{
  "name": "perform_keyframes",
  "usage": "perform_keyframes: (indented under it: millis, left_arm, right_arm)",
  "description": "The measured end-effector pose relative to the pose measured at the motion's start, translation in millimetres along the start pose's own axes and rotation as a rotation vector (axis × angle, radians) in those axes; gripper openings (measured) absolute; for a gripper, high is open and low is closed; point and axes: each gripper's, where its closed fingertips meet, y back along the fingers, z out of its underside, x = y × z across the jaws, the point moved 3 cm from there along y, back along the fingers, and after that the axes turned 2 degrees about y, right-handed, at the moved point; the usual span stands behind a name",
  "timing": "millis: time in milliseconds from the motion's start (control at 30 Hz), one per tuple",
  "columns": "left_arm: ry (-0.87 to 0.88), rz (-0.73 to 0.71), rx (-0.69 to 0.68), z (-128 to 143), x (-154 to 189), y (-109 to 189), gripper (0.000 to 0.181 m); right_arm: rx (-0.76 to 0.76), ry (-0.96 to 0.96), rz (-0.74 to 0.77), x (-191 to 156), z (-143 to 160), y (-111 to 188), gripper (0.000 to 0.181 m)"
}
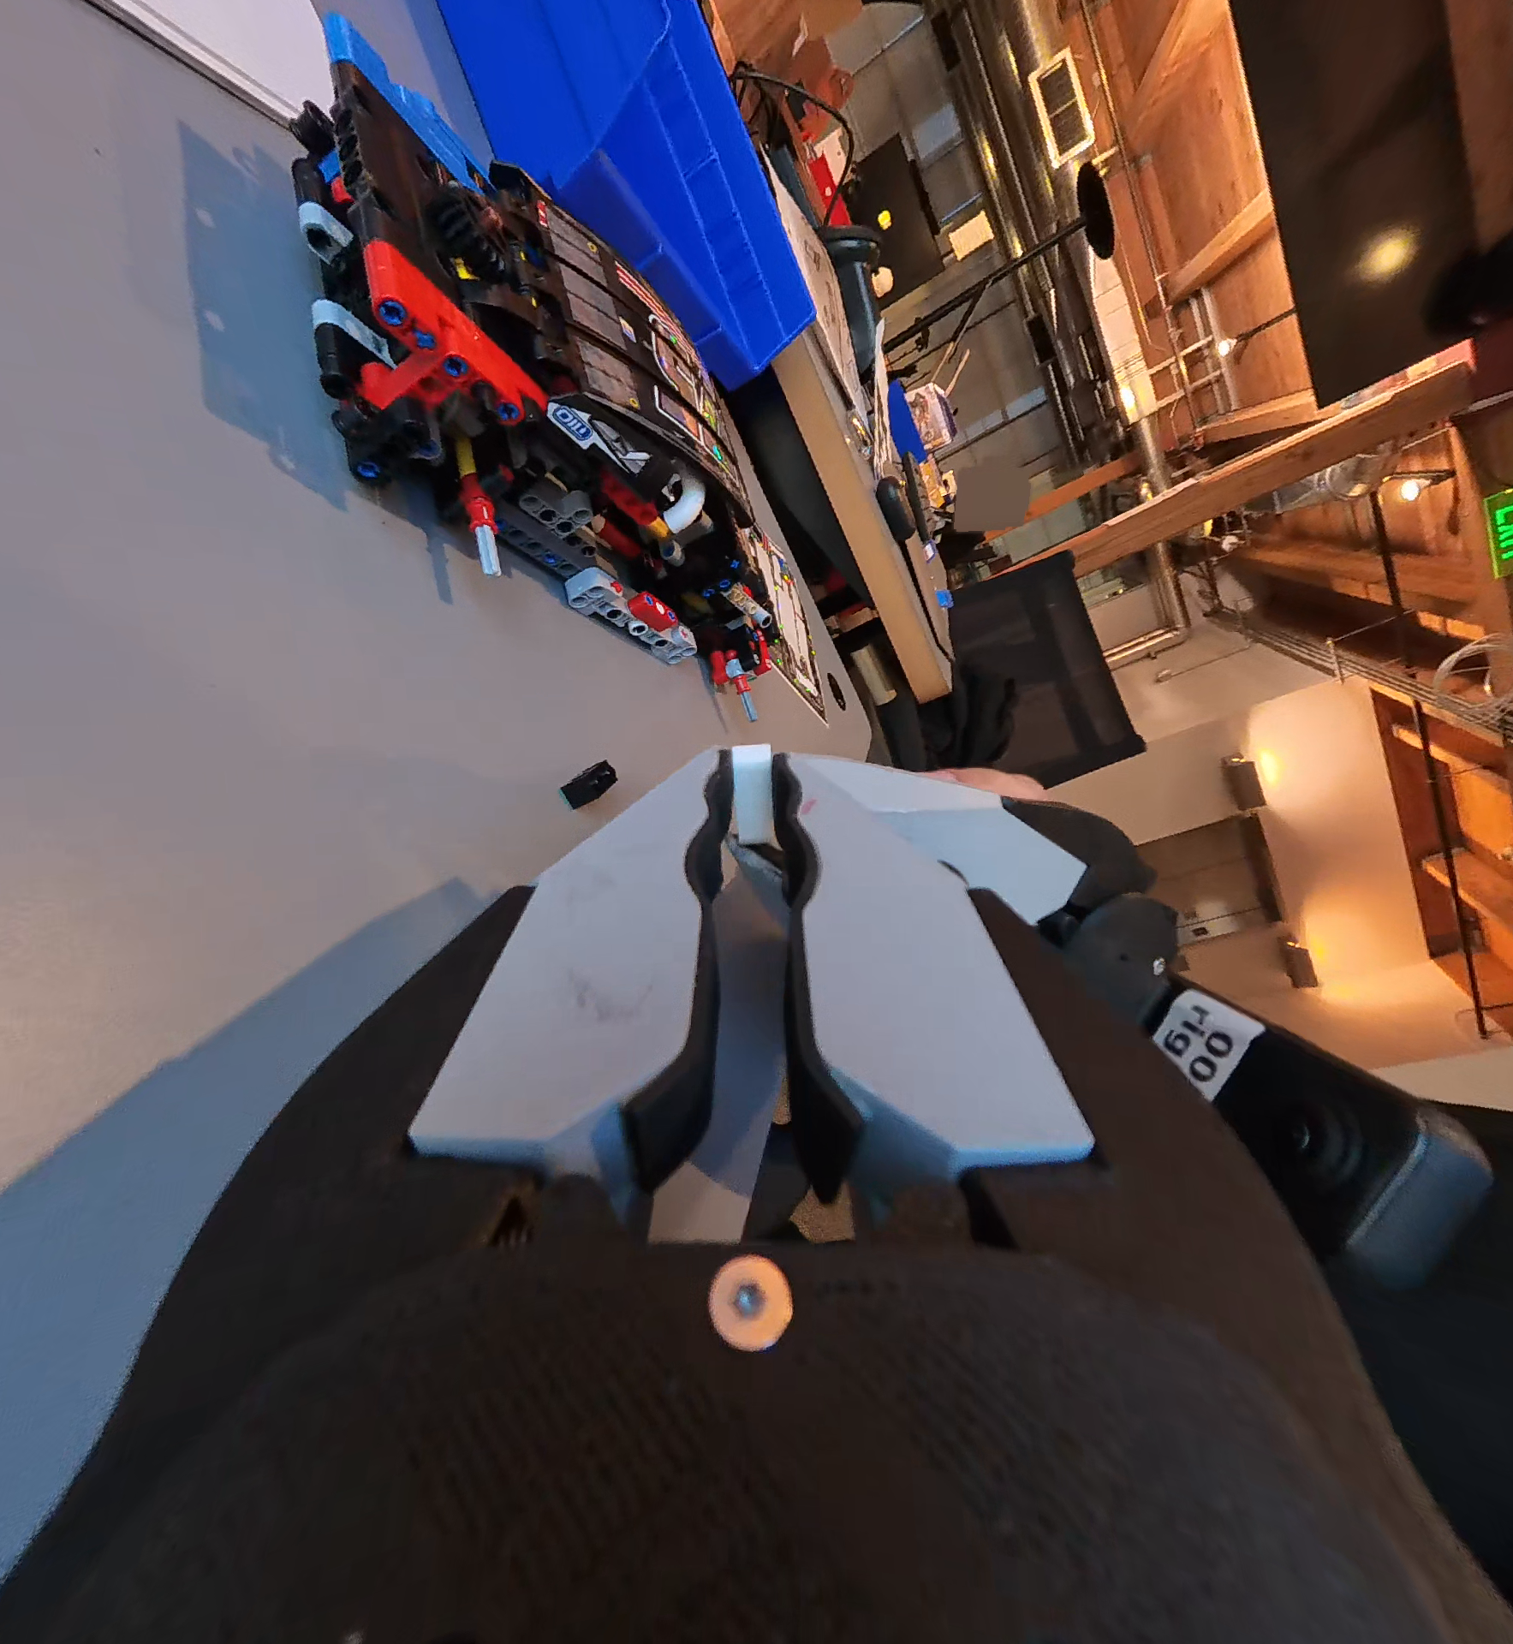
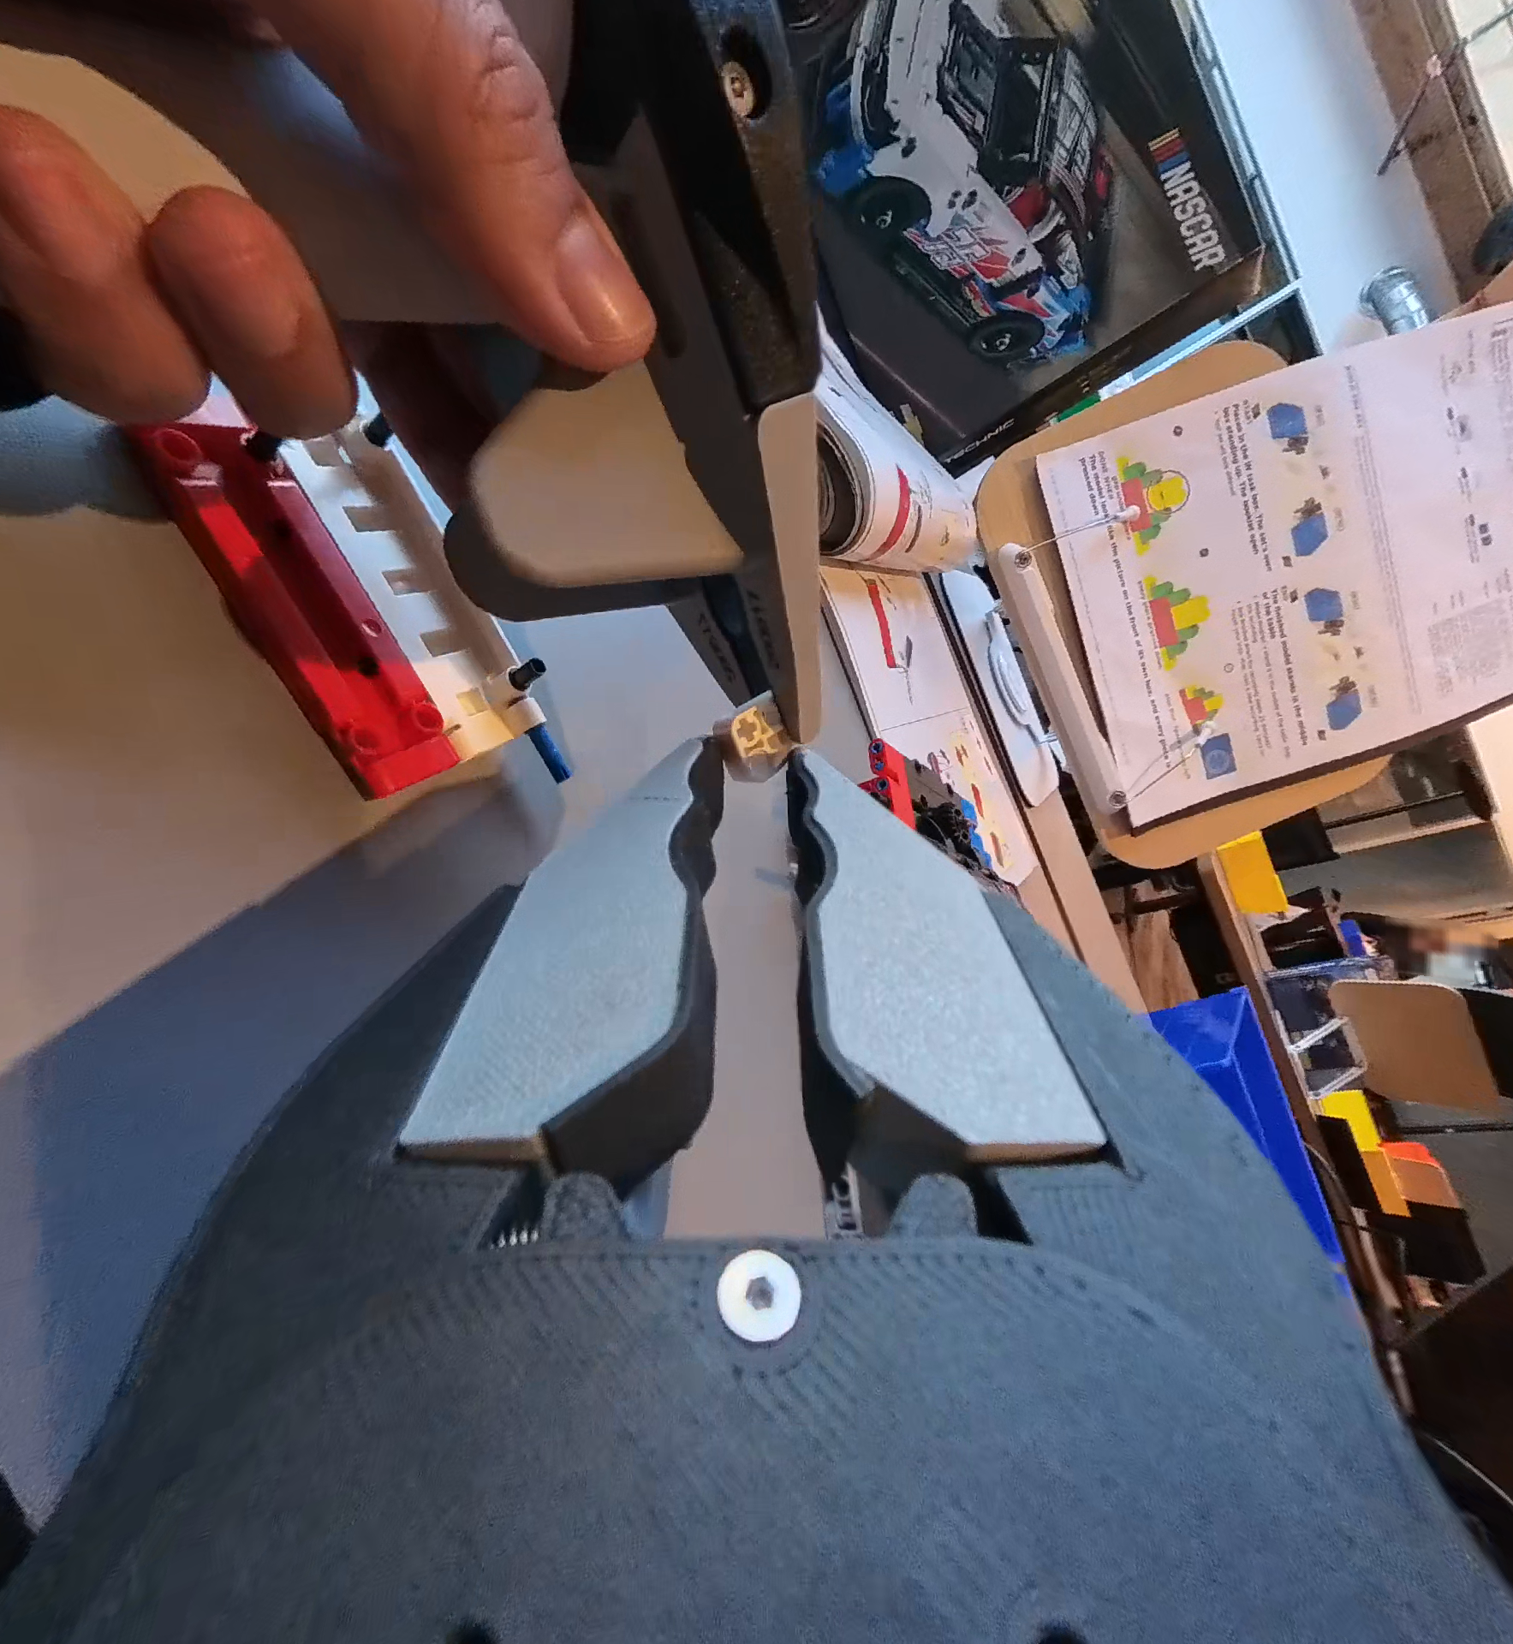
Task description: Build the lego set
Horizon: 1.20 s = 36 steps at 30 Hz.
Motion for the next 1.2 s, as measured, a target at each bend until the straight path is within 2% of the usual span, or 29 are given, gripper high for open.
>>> perform_keyframes:
  millis: [100, 300, 400, 533, 667, 800, 967, 1200]
  left_arm:
    - [-0.040, -0.026, -0.021, 0, -2, 1, 0.008]
    - [-0.250, -0.162, -0.044, -17, -11, 17, 0.005]
    - [-0.215, -0.097, -0.137, -7, -8, 9, 0.006]
    - [-0.189, -0.031, -0.184, 5, 1, -4, 0.005]
    - [-0.082, 0.056, -0.075, -3, 8, -5, 0.005]
    - [0.033, 0.118, 0.052, -9, 9, -3, 0.005]
    - [0.041, 0.134, 0.068, -3, 14, -7, 0.005]
    - [0.051, 0.101, 0.031, 1, 11, -9, 0.006]
  right_arm:
    - [-0.023, 0.013, -0.025, -5, 7, 2, 0.000]
    - [-0.118, -0.012, -0.167, -20, 39, 7, 0.000]
    - [-0.135, -0.079, -0.232, -21, 43, 7, 0.005]
    - [-0.035, -0.303, -0.297, -10, 23, 10, 0.027]
    - [0.022, -0.515, -0.288, 4, 8, 8, 0.032]
    - [0.042, -0.668, -0.212, 14, 3, 3, 0.028]
    - [0.066, -0.682, -0.148, 18, -4, 1, 0.018]
    - [0.034, -0.653, -0.176, 14, 3, 3, 0.018]
